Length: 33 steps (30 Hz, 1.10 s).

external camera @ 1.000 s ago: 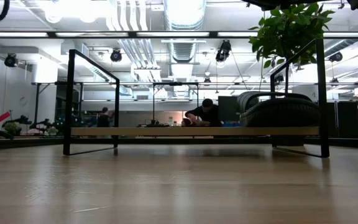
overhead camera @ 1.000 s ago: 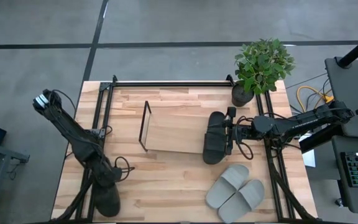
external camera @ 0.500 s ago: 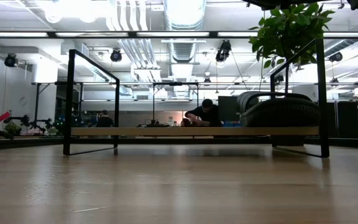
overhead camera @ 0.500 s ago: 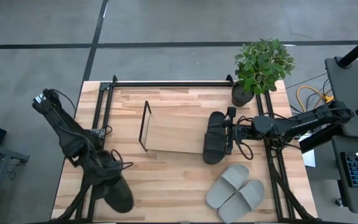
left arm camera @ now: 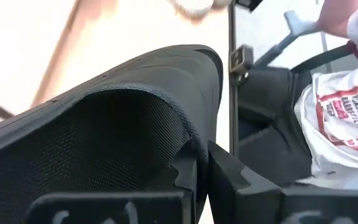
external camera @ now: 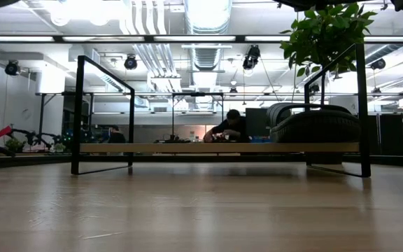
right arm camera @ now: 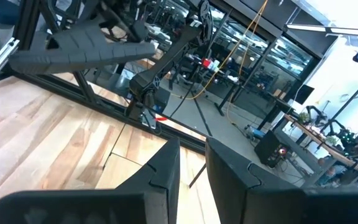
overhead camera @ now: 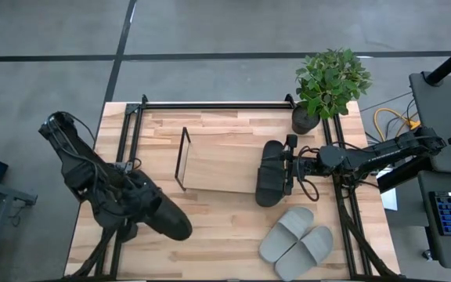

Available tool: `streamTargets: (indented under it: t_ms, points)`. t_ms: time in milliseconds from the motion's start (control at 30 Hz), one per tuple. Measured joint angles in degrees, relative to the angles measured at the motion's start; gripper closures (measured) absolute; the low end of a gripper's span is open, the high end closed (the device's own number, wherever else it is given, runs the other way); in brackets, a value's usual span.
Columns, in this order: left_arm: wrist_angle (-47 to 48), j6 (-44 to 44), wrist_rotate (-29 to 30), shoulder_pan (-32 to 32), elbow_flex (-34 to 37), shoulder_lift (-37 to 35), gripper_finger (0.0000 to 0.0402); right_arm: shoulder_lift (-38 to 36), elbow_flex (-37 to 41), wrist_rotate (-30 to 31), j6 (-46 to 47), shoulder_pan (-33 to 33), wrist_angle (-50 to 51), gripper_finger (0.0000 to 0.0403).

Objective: Pick and place slides into the shelf
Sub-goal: Put the black slides on the shelf

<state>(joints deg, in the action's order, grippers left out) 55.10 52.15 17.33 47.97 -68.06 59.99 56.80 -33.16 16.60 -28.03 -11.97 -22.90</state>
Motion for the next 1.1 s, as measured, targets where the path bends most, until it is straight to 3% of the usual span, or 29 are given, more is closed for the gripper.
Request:
streamTargets:
  t_ms: [200, 433, 567, 733, 967, 1100]
  points:
    - [-0.2, -8.9, 7.7, 0.0, -4.4, 0.4, 0.0401, 0.0, -1.3, 0.0, 2.5, 0.0, -0.1, 0.0335]
    - [-0.9, -30.7, 22.4, 0.0, -7.6, 4.2, 0.0401, 0.0, -4.8, -0.3, 14.4, 0.0, -0.1, 0.0335]
    - [-2.2, -41.4, 29.2, -0.3, -9.3, 6.1, 0.0401, 0.4, -5.0, -4.7, 15.4, -0.1, 0.6, 0.0322]
    - [-9.2, -50.5, 29.5, -1.2, -9.9, 5.9, 0.0402, 3.2, -4.9, -5.0, 10.5, -0.8, 0.2, 0.0269]
    - [-10.7, -51.1, 29.6, -2.9, -9.5, 4.0, 0.0402, 9.2, -7.8, -4.0, -0.8, -5.0, -5.6, 0.0192]
    - [-11.0, -51.3, 29.6, -4.3, -9.5, 3.7, 0.0402, 13.3, -10.9, 7.8, -10.3, -10.4, -4.5, 0.018]
